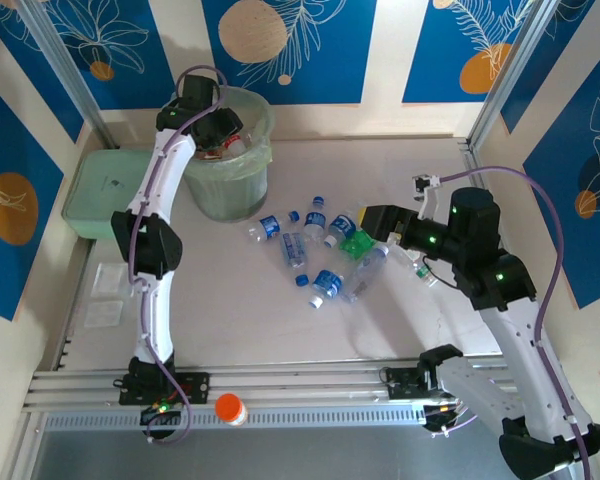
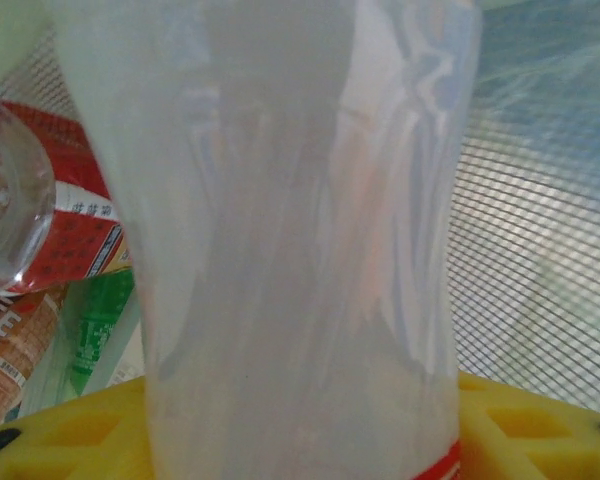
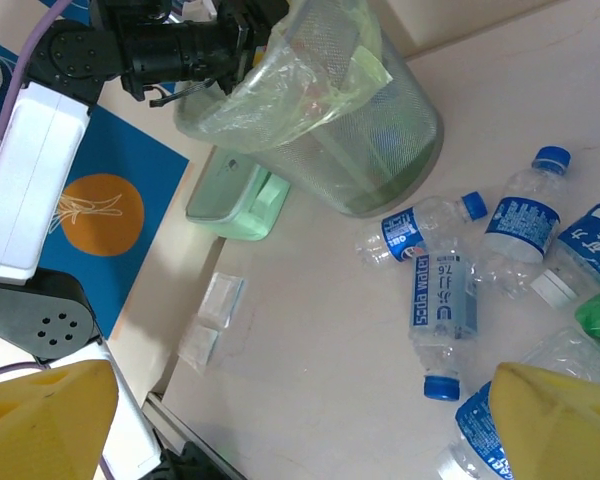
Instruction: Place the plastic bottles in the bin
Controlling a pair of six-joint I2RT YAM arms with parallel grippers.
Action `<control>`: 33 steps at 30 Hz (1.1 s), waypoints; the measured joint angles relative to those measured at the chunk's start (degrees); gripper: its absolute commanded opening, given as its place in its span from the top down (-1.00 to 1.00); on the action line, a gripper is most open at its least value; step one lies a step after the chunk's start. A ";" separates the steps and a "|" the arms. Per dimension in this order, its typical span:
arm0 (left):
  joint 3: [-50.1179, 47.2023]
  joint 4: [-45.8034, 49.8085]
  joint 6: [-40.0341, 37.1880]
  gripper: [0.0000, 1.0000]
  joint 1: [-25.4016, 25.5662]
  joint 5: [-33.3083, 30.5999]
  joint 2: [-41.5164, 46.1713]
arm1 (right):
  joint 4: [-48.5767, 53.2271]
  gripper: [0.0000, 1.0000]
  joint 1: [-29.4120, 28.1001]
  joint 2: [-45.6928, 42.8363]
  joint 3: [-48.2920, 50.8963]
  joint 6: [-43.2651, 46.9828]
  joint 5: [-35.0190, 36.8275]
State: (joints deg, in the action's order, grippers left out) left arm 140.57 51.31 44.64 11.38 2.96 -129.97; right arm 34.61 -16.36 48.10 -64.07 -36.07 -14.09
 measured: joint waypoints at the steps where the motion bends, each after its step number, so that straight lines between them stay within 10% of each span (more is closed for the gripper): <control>1: 0.00 0.24 0.24 -0.24 -0.24 0.17 -0.31 | 0.13 -0.91 0.00 0.24 0.02 0.07 0.20; 8: 0.00 0.79 1.92 -0.64 -1.92 2.03 -1.49 | 0.85 -0.91 0.00 0.96 0.07 0.72 0.98; 19: 3.17 2.32 0.33 -0.71 -1.99 2.97 1.14 | 3.63 -0.90 0.00 0.92 -3.50 2.47 2.54; 33: -22.34 -3.52 -8.55 -0.67 1.46 2.56 34.64 | 10.93 -0.87 0.11 0.22 -7.32 5.01 5.70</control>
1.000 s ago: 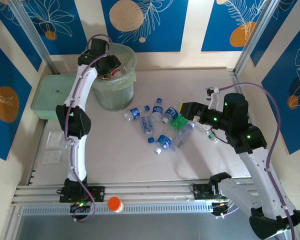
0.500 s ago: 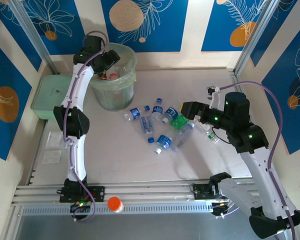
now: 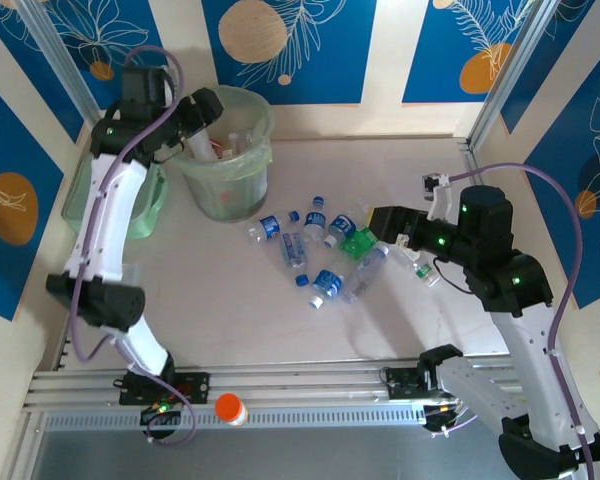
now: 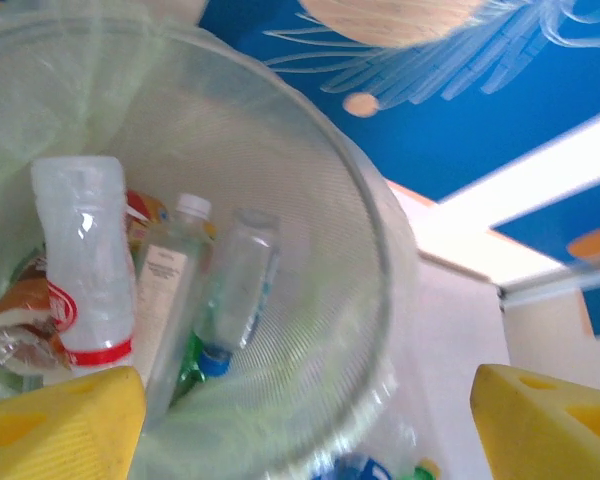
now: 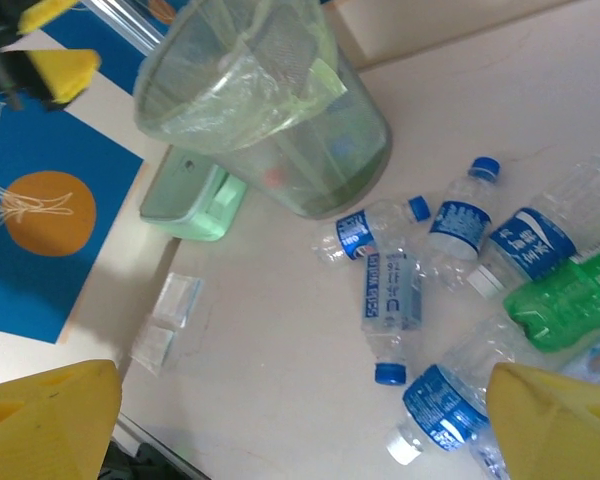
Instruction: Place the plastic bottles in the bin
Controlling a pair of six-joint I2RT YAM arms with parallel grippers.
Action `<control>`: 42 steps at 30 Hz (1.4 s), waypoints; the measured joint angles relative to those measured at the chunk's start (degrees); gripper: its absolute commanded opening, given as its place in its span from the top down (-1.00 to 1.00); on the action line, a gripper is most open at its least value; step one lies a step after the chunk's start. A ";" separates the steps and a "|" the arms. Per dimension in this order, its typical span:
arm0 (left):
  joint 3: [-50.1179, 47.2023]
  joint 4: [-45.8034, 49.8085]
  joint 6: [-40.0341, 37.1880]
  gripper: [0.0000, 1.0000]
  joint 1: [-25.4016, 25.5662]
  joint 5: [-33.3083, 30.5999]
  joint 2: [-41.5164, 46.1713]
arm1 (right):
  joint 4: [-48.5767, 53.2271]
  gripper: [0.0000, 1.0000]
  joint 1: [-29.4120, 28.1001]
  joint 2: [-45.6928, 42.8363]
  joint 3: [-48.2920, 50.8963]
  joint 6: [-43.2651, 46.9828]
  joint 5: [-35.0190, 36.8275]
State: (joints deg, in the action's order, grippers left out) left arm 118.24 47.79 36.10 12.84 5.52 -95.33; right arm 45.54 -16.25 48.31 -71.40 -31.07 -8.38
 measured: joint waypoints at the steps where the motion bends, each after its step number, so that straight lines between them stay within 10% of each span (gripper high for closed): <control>1: -4.68 -1.81 -0.37 -0.67 1.42 0.24 3.67 | 0.92 -0.86 0.00 0.42 -0.02 0.02 0.68; 16: -53.02 -13.09 -2.16 -0.69 11.08 0.07 33.64 | 12.92 -0.73 2.10 9.66 0.81 -11.61 21.00; 28: -58.16 -16.09 -4.81 -0.70 14.25 -4.48 37.55 | 17.07 -0.77 14.32 13.20 9.18 -50.45 29.22; 42: -58.99 -16.98 -6.62 -0.71 18.10 -9.20 38.56 | 9.31 -0.91 23.80 33.99 12.37 -65.66 20.20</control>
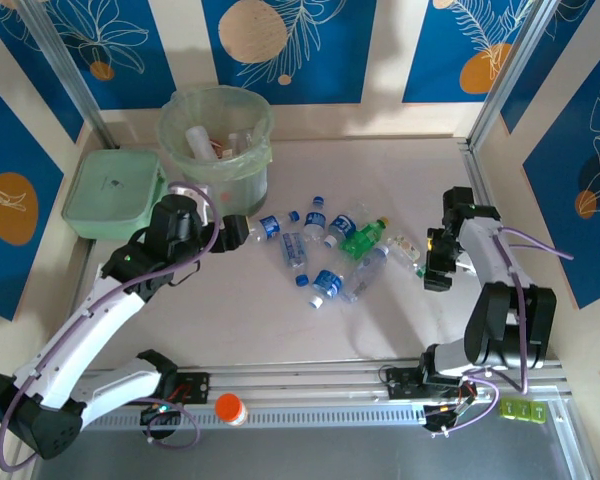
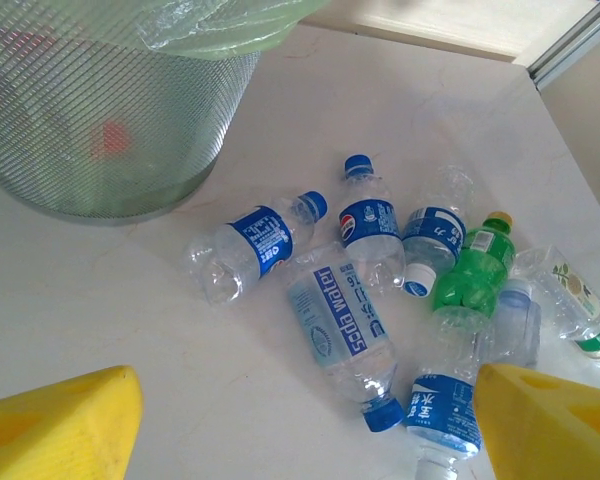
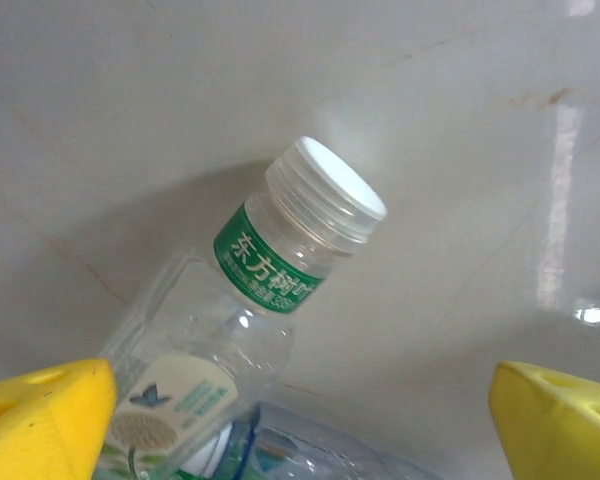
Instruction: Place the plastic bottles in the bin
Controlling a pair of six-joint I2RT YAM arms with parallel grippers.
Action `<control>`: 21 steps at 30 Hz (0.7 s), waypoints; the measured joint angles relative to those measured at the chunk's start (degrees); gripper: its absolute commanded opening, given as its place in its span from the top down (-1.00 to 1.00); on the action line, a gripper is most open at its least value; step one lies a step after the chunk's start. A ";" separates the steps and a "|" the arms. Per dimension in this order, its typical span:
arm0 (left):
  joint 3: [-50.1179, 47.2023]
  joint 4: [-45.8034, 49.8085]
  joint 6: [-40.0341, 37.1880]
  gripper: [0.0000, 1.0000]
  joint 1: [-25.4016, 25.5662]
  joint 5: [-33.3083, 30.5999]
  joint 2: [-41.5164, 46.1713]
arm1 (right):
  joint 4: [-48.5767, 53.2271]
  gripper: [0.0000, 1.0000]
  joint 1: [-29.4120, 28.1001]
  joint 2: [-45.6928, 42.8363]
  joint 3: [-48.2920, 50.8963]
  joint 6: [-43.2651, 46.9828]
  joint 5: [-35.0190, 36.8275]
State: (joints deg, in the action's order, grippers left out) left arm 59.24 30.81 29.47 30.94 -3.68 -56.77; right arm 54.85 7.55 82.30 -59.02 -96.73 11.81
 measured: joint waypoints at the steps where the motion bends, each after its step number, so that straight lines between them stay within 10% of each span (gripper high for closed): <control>1: -0.02 0.00 -0.02 -0.71 0.11 -0.11 0.00 | -1.27 -0.90 0.02 1.01 0.28 -0.66 -0.48; 21: -0.66 -0.42 -0.04 -0.71 0.33 -1.99 -1.49 | -16.15 -0.24 0.09 10.25 4.44 -6.25 -2.25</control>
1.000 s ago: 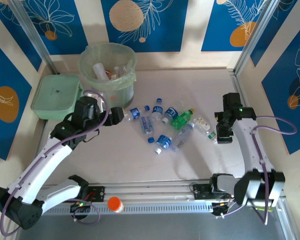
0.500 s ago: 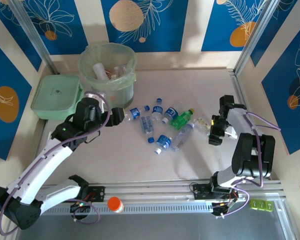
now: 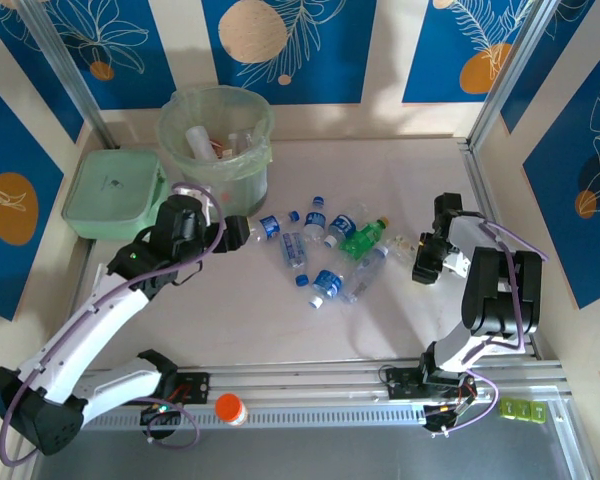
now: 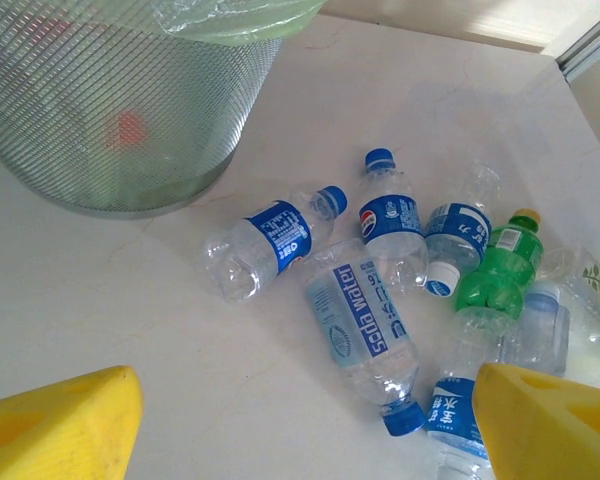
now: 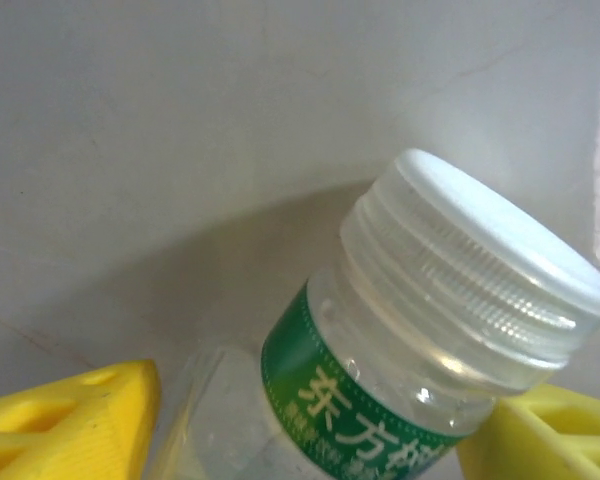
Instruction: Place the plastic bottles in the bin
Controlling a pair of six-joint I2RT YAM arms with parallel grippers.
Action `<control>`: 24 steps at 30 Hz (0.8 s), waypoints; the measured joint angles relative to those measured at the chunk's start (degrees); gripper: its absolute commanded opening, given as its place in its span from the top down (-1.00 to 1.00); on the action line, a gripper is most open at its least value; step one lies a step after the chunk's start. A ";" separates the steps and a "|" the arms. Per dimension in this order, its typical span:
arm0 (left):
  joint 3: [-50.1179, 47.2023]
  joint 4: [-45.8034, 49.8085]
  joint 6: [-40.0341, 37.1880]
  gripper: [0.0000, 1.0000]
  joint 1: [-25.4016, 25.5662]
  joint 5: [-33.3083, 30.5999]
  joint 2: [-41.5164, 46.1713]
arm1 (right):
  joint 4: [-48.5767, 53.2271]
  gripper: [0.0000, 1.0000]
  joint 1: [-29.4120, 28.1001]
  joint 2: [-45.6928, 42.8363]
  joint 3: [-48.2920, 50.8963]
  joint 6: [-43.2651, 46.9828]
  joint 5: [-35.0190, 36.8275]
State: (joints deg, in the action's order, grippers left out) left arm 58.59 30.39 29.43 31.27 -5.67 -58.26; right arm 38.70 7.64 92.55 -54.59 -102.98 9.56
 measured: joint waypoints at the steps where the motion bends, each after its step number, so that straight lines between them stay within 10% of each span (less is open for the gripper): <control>1: -0.02 -0.02 0.00 -0.71 0.00 0.02 -0.13 | -0.63 -0.13 0.04 0.35 0.02 0.00 -0.15; 6: -0.04 -0.59 -0.04 -0.71 0.00 0.04 -0.98 | -2.14 0.25 0.61 0.20 0.72 0.26 -1.14; 24: -0.04 -1.68 -3.91 -0.72 0.00 4.44 -1.60 | 2.60 0.23 1.51 -12.63 -1.77 8.76 -0.35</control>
State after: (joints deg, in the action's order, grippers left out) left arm 58.54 28.71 25.52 31.27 -1.23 -59.86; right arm 41.30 9.15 79.92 -56.36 -94.21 9.21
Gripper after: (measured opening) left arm 0.858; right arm 0.446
